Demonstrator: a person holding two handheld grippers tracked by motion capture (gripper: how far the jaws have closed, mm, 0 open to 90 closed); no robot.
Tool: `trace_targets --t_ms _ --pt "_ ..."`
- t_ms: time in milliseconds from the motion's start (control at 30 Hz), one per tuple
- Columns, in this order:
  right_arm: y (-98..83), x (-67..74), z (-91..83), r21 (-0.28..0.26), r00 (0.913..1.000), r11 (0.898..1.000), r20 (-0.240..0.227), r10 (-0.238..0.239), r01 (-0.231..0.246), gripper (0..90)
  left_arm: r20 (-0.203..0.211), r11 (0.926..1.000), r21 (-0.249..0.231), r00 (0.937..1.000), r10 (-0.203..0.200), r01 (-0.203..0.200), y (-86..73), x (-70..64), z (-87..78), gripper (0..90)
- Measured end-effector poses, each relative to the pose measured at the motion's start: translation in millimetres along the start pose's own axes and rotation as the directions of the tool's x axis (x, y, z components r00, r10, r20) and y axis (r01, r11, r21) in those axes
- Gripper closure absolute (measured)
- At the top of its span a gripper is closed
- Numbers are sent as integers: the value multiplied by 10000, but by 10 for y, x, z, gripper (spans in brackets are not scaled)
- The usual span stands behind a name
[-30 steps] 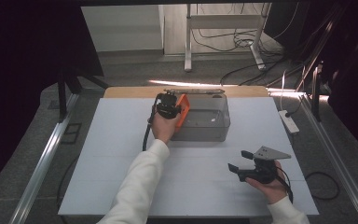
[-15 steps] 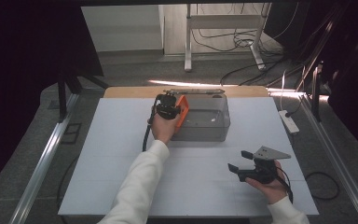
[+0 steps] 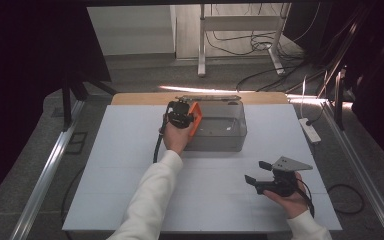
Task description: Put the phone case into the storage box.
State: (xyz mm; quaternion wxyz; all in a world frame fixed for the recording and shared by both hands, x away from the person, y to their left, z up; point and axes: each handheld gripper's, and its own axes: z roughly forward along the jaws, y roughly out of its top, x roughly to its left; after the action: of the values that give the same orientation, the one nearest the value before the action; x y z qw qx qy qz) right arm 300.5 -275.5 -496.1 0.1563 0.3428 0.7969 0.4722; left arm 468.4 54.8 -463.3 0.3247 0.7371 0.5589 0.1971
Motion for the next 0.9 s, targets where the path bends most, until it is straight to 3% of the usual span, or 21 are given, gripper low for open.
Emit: trace_targets --t_ms 900 --pt "37 -17 58 -209 9982 9991 -464 -380 371 212 -901 9994 184 9956 -272 290 15 -89 -11 791"
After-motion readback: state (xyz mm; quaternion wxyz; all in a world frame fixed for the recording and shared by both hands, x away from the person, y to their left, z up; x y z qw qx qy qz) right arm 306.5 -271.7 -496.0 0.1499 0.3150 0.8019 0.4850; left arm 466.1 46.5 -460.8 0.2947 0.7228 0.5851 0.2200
